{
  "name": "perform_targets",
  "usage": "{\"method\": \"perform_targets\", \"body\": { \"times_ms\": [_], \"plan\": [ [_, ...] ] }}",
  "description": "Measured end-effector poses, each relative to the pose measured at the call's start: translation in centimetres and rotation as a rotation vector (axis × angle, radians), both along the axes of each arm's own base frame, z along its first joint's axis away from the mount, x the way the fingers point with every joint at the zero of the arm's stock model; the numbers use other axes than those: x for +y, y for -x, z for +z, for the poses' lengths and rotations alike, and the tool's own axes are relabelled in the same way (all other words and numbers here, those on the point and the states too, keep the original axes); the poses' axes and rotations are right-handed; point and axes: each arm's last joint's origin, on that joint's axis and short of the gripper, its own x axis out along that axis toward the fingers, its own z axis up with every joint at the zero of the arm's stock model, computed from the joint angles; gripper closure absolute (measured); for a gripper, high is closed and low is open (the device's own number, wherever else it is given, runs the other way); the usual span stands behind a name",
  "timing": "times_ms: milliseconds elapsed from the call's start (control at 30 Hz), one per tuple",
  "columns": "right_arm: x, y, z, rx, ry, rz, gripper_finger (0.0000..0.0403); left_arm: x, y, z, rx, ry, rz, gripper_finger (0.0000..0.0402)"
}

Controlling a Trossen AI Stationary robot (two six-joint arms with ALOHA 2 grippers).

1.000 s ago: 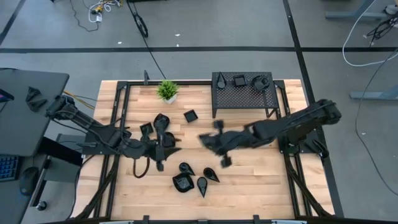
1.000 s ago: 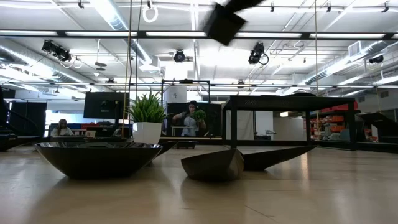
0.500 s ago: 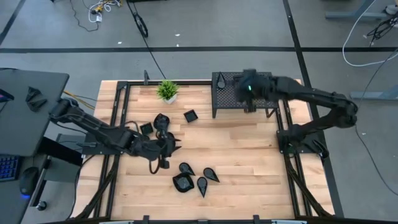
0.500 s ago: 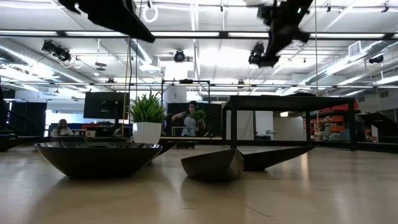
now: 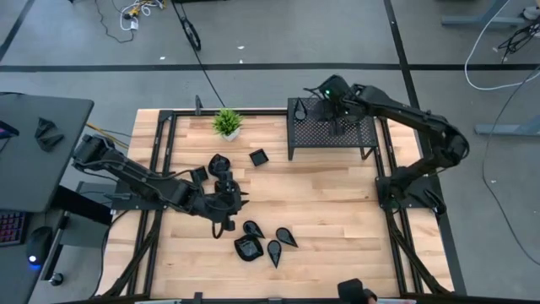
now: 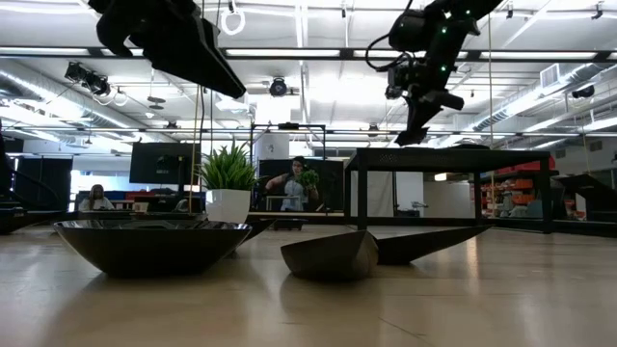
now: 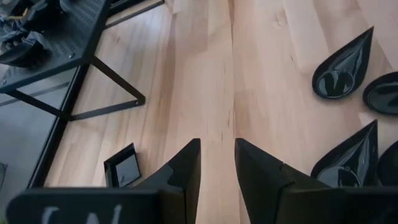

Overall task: Pick & Place Mini shaped plates
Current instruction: Stack the black square plate on top of the black square plate on the shelf

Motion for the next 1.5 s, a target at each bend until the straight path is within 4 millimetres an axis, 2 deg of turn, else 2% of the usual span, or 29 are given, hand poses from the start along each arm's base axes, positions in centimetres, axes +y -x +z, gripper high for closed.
{"method": "perform_targets", "body": {
  "times_ms": [533,633,833,967,1267,1500],
  "plan": [
    [-0.7,-0.3,-1.1,0.039,-0.029,-0.012,0.0389,-0.1,-0.2,0.3,-0.035,0.019,0.001,0.0298],
    [-0.6,-0.3,-1.2,0.045,-0.029,-0.015,0.0372,-0.1,-0.2,0.3,-0.035,0.019,0.001,0.0298],
    [-0.7,-0.2,-1.2,0.054,-0.021,-0.021,0.0315,-0.1,-0.2,0.3,-0.035,0.019,0.001,0.0298],
    [-0.2,-0.3,-1.0,0.063,-0.019,-0.011,0.0297,-0.1,-0.2,0.3,-0.035,0.019,0.001,0.0298],
    [1.1,0.3,-0.9,0.136,-0.040,-0.031,0.0323,-0.1,-0.2,0.3,-0.035,0.019,0.001,0.0298],
    [0.4,0.4,-0.8,0.082,-0.058,-0.065,0.0368,-0.1,-0.2,0.3,-0.036,0.019,0.001,0.0298]
  ]
}}
